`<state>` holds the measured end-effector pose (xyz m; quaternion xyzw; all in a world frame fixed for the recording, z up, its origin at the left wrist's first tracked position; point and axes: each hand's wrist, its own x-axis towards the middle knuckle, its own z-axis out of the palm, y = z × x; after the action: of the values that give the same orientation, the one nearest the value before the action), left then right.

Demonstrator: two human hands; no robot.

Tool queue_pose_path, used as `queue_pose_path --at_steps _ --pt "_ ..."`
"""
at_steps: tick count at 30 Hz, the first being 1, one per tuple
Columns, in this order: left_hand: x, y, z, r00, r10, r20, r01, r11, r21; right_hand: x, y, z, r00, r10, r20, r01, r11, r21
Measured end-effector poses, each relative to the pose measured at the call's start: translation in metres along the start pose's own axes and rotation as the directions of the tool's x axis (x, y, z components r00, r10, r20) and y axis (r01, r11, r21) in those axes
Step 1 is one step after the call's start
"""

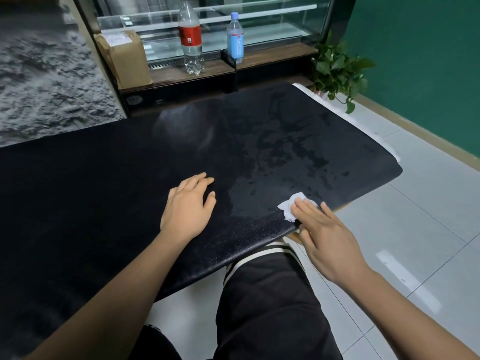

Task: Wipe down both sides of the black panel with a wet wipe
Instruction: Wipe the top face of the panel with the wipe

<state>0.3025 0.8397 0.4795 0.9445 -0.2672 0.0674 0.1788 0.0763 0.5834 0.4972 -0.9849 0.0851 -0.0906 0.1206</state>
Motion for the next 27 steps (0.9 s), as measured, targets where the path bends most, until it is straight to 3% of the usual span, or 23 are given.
queue_pose_path --at_steps 13,27 --pt "0.001 0.000 0.001 1.000 0.002 -0.004 -0.002 1.000 0.012 0.014 -0.025 -0.002 0.993 0.107 -0.041 -0.108 0.994 -0.020" --pt "0.000 -0.002 0.002 1.000 0.001 -0.009 -0.001 1.000 0.020 0.016 -0.111 0.021 0.986 -0.166 -0.017 0.166 0.986 0.023"
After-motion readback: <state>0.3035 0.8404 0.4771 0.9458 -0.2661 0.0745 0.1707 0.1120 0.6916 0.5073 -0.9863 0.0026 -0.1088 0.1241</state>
